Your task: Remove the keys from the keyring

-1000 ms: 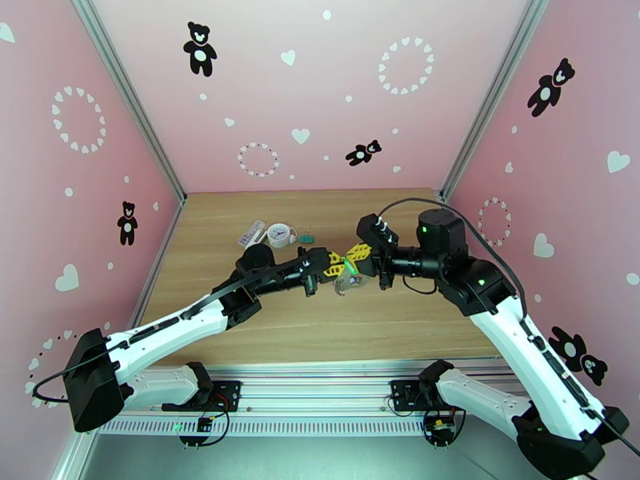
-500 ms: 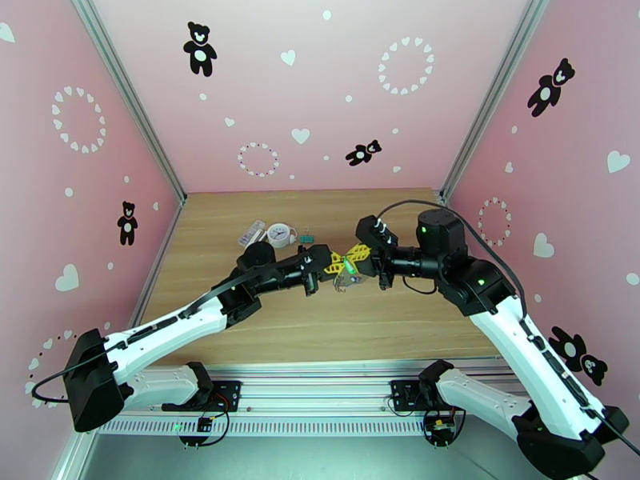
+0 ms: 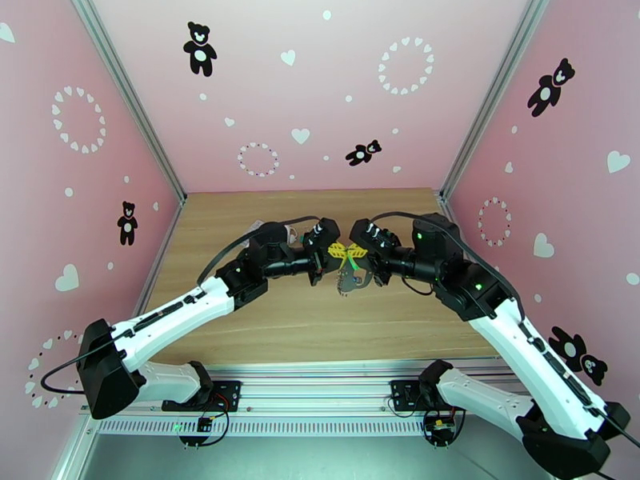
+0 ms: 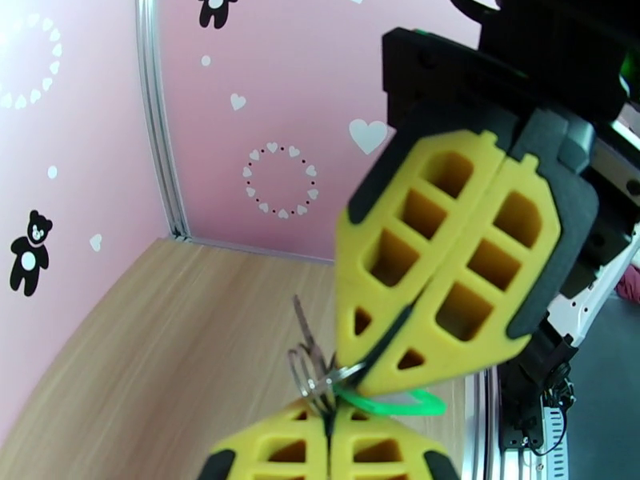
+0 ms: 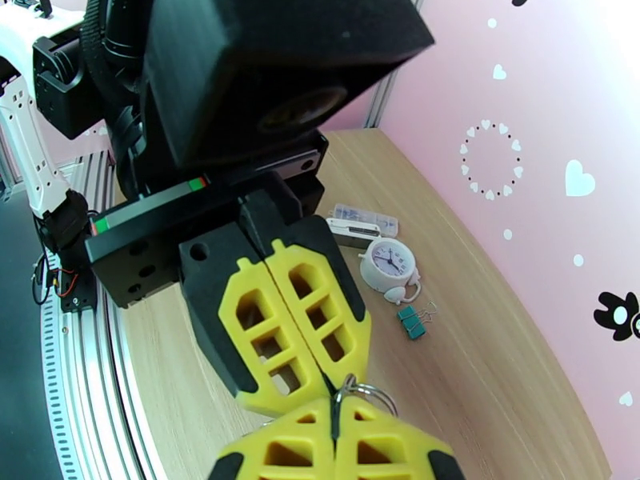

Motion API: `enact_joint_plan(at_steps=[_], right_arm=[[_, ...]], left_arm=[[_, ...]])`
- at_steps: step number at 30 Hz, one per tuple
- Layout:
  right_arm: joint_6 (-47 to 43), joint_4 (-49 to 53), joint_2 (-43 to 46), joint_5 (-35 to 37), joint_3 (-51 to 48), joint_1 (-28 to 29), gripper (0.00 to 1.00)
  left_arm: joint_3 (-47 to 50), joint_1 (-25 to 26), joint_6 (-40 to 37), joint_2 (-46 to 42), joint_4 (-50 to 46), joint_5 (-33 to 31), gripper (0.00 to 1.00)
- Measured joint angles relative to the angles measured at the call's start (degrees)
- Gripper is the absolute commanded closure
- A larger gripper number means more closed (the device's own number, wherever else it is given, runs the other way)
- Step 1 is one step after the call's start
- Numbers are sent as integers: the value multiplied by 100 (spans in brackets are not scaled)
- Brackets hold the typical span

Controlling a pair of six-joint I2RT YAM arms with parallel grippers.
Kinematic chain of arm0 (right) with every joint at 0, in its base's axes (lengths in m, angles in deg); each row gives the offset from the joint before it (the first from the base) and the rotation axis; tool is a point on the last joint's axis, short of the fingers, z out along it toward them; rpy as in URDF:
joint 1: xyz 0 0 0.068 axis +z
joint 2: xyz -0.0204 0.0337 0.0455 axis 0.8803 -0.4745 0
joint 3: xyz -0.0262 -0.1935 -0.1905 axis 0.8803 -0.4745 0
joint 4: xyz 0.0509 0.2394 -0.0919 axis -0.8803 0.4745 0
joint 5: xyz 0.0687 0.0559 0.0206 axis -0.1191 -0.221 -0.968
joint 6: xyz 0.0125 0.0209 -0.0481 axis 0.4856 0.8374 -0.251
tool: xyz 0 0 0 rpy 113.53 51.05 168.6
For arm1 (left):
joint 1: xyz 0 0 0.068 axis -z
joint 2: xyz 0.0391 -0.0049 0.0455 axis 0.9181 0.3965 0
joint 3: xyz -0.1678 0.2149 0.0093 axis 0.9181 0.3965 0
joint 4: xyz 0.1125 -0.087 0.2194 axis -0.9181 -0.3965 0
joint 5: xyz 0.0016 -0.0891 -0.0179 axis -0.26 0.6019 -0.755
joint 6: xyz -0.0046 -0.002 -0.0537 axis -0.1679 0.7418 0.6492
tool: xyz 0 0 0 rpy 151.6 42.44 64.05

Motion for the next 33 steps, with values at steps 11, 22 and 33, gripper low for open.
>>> enact_joint_plan(at_steps=[11,22,33], right_arm=[[369,-190,-151,-785,-96,-435,100],[811,-197,-155,-1904,-98,-870,100],[1141,-251,-195,-2614,-81,-885,100]], left_arm=[[424,-68,-146,-396,308,-63,61],[1261,-68,-907,-1106,933,-81,53],[1545,-61,-1329,-1128,1491,-61,51]])
